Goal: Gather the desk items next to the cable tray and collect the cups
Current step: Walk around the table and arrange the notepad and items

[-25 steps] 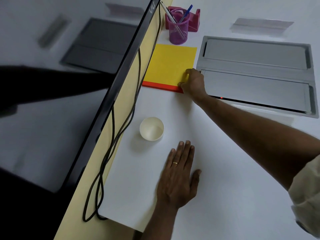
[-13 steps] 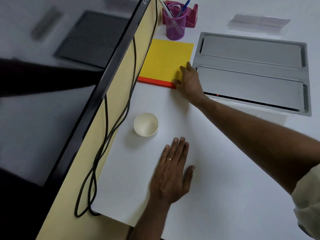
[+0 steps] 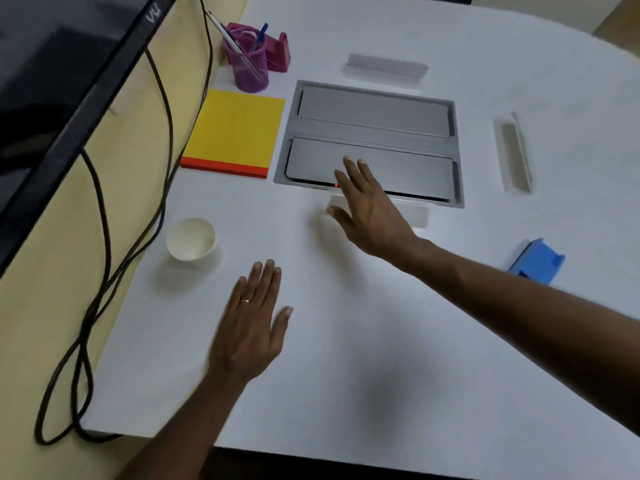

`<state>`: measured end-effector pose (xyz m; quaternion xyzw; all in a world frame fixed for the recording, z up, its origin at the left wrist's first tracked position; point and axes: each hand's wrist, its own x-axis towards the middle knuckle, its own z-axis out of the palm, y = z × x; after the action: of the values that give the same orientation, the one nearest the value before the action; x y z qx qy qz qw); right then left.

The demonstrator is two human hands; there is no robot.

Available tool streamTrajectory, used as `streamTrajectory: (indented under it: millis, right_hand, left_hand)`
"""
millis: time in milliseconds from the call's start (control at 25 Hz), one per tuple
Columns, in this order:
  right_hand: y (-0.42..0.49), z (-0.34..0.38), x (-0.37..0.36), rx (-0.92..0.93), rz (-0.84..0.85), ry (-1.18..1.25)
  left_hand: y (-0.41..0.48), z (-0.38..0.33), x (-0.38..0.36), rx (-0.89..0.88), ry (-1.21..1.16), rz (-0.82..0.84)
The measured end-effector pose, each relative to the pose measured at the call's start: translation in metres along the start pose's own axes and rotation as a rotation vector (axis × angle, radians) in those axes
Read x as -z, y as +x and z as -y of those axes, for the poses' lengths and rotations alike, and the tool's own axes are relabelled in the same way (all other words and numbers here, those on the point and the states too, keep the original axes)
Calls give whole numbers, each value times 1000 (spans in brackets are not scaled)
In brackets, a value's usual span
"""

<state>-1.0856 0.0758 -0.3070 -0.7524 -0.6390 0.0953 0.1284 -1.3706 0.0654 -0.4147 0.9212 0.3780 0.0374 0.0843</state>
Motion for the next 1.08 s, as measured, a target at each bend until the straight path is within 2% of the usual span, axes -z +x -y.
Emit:
streamTrajectory:
  millis: [120,240,440,600,800,960,1080]
  right_hand:
    - [-59,-49,24,-44,2,-64]
    - [-113,-102,48,-137,23,-104]
    - [-175,-170,76,-315,19,-105]
    - [-206,-215,81,-429,85,-1]
    - [-211,-246,82,-637,212,158]
    - [-219,-252,79,-672,114,226]
    - [-232,-255,75,-639,117,199]
  left_hand:
    - [0,-5,3,21,8,-11]
    - [6,-37,12,-3,-129,-5]
    - [46,-151,29,-286,-166,77]
    - [75,-239,23,-388,-254,169]
    - [92,-315,-2,-323,-392,294]
    - [99,-345,-16,-237,-464,324]
    - [101,-345,-19,-208,-447,299]
